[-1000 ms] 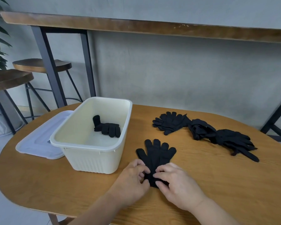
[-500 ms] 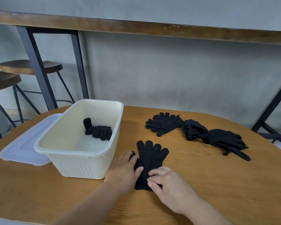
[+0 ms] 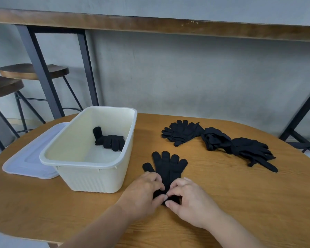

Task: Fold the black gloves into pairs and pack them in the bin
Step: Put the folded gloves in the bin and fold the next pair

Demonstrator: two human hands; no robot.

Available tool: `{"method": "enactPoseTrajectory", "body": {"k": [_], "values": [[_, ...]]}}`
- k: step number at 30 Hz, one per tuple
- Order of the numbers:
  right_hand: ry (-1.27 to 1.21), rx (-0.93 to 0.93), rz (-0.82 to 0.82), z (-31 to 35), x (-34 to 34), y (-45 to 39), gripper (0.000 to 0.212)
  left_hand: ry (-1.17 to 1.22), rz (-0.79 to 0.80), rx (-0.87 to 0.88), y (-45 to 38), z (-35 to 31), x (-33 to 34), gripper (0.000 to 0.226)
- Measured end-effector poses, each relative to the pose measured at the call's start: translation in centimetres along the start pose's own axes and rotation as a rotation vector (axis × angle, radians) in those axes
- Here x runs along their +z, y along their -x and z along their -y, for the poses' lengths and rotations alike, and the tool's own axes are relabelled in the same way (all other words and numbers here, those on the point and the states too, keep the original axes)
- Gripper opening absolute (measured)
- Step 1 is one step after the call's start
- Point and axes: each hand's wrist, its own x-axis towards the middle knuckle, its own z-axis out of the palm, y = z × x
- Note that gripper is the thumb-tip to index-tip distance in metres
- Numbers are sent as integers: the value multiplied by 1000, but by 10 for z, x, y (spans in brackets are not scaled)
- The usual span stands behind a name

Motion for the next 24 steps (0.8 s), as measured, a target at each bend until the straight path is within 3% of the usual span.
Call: {"method": "enactPoseTrajectory", "body": {"k": [5,10,13,16,21,24], "values": [[24,-16,66,-2,-5,1,38,21,104,14,7,-3,-4,47],[118,-29,41,4,-5,-3,31,-35,103,49,7,-2,-6,39],[-40,111,-25,5,-10,-6,21,-32,98,34,7,-2,-5,43],[-150,181,-32,3,-12,-3,14,-34,64,40,9,-3,-3,27],[14,29,32,7,-8,8,36,39,-32,-4,11,-3,2,18],[118,-18,-8,5,-7,12,34,98,-41,-43,14,-3,4,17]]}}
